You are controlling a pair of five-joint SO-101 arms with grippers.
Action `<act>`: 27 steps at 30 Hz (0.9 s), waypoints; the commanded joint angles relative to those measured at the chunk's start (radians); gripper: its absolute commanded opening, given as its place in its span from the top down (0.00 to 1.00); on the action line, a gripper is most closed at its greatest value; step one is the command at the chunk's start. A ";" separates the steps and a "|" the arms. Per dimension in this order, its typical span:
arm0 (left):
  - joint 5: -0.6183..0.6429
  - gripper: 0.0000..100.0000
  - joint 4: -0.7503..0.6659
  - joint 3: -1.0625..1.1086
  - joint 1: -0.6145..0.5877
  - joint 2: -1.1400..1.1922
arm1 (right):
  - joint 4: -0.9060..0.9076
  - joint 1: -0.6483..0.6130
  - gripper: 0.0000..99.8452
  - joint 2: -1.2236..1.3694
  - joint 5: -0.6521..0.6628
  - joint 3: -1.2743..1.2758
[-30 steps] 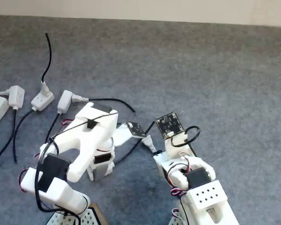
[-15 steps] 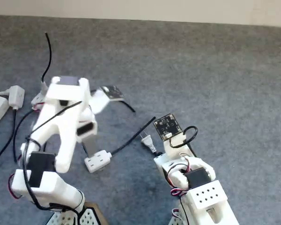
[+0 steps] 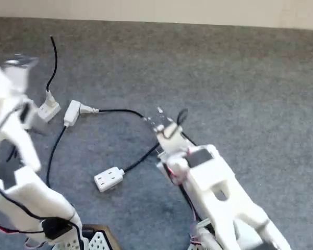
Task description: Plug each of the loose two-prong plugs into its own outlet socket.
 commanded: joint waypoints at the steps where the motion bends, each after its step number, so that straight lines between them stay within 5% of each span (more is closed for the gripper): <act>1: 0.008 0.71 -0.100 -0.134 -0.166 0.110 | 0.002 -0.010 0.73 0.240 0.014 -0.199; 6: 0.006 0.71 -0.135 -0.262 -0.228 0.260 | -0.001 -0.025 0.82 0.390 0.014 -0.268; 19: 0.006 0.71 -0.124 -0.380 -0.232 0.386 | -0.166 -0.001 0.82 0.565 -0.021 -0.236; 24: 0.006 0.71 -0.124 -0.380 -0.245 0.384 | -0.160 0.001 0.99 0.619 0.032 -0.243; 27: 0.006 0.71 -0.124 -0.380 -0.252 0.384 | -0.088 0.002 0.99 0.627 0.095 -0.245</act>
